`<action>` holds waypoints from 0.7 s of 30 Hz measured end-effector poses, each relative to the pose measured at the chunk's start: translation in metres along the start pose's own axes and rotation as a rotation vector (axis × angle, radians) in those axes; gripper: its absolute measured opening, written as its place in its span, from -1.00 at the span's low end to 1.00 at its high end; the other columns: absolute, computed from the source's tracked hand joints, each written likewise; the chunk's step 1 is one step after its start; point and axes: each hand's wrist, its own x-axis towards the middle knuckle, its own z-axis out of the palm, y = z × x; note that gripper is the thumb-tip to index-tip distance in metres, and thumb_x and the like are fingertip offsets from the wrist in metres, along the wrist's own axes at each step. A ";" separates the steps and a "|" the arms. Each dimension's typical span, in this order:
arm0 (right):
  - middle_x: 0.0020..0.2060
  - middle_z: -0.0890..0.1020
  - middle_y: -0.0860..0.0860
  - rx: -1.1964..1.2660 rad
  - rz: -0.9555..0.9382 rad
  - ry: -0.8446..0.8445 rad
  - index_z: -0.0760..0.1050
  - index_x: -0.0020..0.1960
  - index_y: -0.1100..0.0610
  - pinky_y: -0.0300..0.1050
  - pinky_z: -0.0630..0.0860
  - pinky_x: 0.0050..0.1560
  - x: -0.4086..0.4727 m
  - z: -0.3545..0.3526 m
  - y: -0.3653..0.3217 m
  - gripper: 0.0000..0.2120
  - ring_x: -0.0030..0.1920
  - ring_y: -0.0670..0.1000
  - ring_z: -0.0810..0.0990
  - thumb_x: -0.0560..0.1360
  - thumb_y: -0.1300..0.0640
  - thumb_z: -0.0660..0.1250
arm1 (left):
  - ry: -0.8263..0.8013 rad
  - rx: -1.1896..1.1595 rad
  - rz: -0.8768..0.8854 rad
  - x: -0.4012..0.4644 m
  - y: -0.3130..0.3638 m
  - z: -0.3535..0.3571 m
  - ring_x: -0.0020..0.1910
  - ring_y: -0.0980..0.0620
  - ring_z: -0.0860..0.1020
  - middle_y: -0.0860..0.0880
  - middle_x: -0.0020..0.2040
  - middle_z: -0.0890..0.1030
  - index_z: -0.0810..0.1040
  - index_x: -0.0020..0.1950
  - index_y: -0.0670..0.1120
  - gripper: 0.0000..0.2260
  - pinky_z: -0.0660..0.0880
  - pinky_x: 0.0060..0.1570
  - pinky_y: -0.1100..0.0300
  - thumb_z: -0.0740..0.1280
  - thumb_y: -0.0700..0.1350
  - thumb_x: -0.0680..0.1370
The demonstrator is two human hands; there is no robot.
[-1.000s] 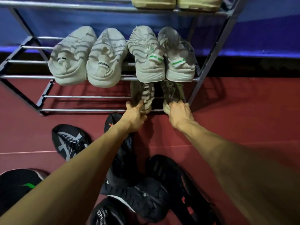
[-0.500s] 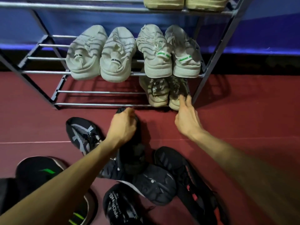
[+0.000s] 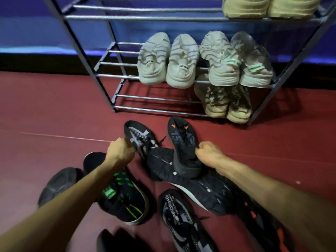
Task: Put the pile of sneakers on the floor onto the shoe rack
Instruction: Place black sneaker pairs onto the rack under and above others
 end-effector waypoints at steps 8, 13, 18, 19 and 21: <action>-0.33 0.51 -0.05 0.110 -0.153 0.167 0.51 0.05 0.12 -0.09 0.29 -0.11 -0.014 0.029 -0.004 -0.74 -0.07 0.16 0.51 0.58 -0.07 0.24 | -0.069 0.002 -0.205 -0.013 -0.080 -0.017 0.06 -0.29 0.59 -0.28 0.07 0.63 0.59 0.14 -0.20 -0.69 0.51 -0.03 0.03 0.28 -0.10 0.47; 0.00 0.64 0.15 0.135 -0.184 0.273 0.53 0.13 0.16 -0.06 0.30 -0.06 -0.017 0.038 -0.022 -0.69 0.13 0.26 0.53 0.59 -0.06 0.22 | -0.058 -0.020 -0.162 -0.020 -0.097 -0.025 0.06 -0.32 0.58 -0.29 0.06 0.62 0.58 0.15 -0.19 -0.71 0.50 -0.02 0.01 0.26 -0.10 0.50; 0.07 0.64 0.22 0.123 -0.104 0.334 0.54 0.06 0.17 0.04 0.39 0.04 -0.007 0.028 -0.027 -0.70 0.14 0.30 0.53 0.59 -0.06 0.22 | -0.103 -0.127 0.001 -0.026 -0.065 -0.022 -0.14 -0.35 0.58 -0.38 -0.20 0.58 0.47 -0.30 -0.27 -0.76 0.44 -0.21 0.03 0.23 -0.14 0.50; 0.09 0.64 0.21 0.119 -0.095 0.322 0.55 0.07 0.16 0.03 0.40 0.06 -0.003 0.025 -0.025 -0.70 0.16 0.29 0.53 0.59 -0.06 0.23 | -0.118 -0.142 0.005 -0.027 -0.061 -0.018 -0.16 -0.33 0.58 -0.34 -0.24 0.57 0.46 -0.32 -0.23 -0.76 0.43 -0.23 0.06 0.23 -0.11 0.49; 0.11 0.65 0.18 0.129 -0.086 0.284 0.59 0.09 0.14 0.01 0.42 0.11 0.003 0.018 -0.020 -0.71 0.17 0.25 0.55 0.58 -0.05 0.24 | -0.151 -0.169 0.033 -0.032 -0.047 -0.010 -0.18 -0.30 0.59 -0.31 -0.23 0.59 0.48 -0.30 -0.23 -0.74 0.43 -0.24 0.08 0.22 -0.09 0.49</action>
